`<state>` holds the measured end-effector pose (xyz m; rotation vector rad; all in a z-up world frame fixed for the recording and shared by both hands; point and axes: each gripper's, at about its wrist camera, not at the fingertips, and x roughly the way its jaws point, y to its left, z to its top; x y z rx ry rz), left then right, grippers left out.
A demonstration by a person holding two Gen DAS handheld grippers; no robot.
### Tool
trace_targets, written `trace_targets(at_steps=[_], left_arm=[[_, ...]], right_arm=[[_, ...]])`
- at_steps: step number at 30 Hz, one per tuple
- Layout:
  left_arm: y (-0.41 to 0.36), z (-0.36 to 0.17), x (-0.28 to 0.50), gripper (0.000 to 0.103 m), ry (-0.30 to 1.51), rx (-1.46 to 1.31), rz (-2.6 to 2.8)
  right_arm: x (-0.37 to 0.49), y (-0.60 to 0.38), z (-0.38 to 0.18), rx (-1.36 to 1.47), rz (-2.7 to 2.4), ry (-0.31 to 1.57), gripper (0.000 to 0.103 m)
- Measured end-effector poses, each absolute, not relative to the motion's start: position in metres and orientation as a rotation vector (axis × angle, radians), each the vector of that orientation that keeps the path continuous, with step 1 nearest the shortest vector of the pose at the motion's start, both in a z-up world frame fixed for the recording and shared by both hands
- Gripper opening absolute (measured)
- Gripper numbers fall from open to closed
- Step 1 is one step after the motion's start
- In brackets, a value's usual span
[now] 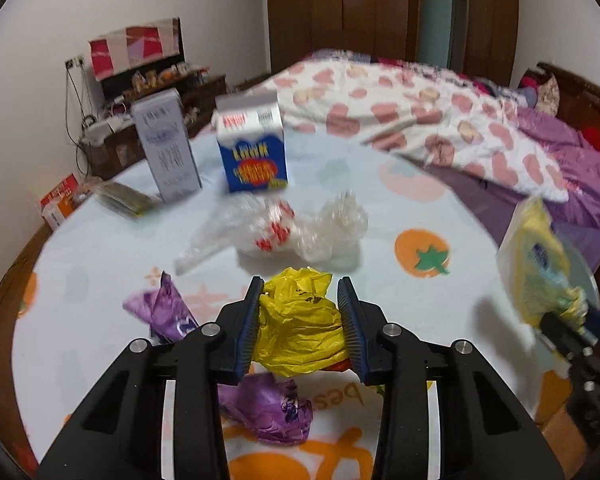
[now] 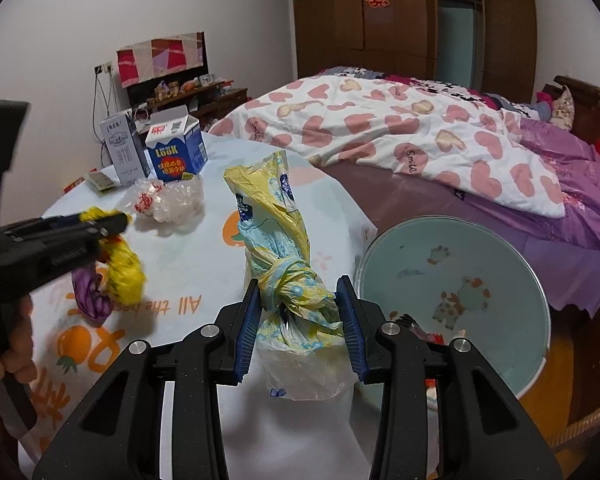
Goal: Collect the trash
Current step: 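Carry the yellow-blue bag and yellow bag over the wastebasket with both grippers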
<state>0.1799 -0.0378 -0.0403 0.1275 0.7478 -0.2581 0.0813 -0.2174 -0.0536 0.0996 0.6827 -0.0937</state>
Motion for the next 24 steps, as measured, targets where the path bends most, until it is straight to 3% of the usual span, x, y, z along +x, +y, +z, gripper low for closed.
trace_targets(at_steps=[6,24], left_arm=[[-0.029,-0.021,0.152,0.038,0.698,0.115,-0.232],[-0.053,-0.03,0.103,0.039,0.72,0.183,-0.235]], right_arm=[[0.06,-0.22,-0.049,0.135,-0.106,0.658,0.039],[0.019,-0.232,-0.046,0.106,-0.182,0.648,0.039]])
